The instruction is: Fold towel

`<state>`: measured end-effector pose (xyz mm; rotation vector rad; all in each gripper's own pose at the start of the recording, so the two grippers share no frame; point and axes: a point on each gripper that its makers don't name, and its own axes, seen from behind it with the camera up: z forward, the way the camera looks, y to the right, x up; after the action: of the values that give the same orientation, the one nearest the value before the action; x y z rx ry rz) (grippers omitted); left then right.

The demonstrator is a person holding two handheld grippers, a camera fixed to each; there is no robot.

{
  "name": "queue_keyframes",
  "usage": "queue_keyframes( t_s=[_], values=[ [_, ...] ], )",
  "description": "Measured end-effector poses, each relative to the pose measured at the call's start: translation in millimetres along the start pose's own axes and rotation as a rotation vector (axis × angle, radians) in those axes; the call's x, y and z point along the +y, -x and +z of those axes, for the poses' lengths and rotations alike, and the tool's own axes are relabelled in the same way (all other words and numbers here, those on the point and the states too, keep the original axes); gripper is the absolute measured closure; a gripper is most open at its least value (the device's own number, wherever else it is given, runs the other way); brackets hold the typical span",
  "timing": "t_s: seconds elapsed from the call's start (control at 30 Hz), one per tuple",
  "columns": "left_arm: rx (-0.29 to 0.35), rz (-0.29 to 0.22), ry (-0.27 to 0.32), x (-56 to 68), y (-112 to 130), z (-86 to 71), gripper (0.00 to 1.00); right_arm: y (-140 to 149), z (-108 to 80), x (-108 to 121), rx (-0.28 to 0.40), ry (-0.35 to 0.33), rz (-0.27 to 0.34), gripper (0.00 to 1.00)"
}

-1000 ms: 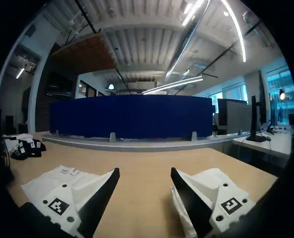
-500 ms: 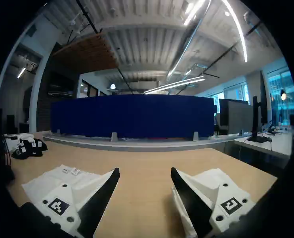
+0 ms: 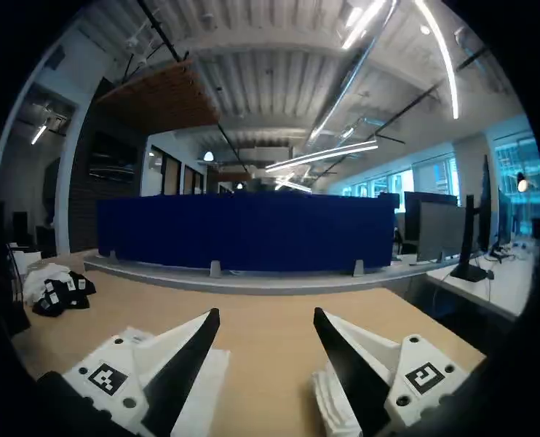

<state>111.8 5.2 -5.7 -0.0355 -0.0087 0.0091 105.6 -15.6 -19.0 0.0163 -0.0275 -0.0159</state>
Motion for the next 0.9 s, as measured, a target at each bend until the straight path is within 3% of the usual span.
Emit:
queue_keyframes(
  t_s=[0.17,0.37,0.67,0.9],
  values=[
    [-0.02,0.007,0.007,-0.6,-51.4,-7.8,0.04,-59.1,-7.6,-1.1,0.005,0.008,-0.009,0.0],
    [-0.048,0.015,0.02,6.2,-87.6,-19.9,0.04,-114.2,-16.0,-3.4,0.016,0.014,-0.001,0.0],
    [-0.081,0.033,0.051,12.5,-99.0,-22.8,0.04,-126.5,-18.5,-14.6,-0.01,-0.031,-0.013,0.0],
    [-0.121,0.064,0.118,23.5,-96.8,-21.5,0.04,-109.6,-26.2,-39.5,-0.103,-0.147,-0.071,0.0]
  ],
)
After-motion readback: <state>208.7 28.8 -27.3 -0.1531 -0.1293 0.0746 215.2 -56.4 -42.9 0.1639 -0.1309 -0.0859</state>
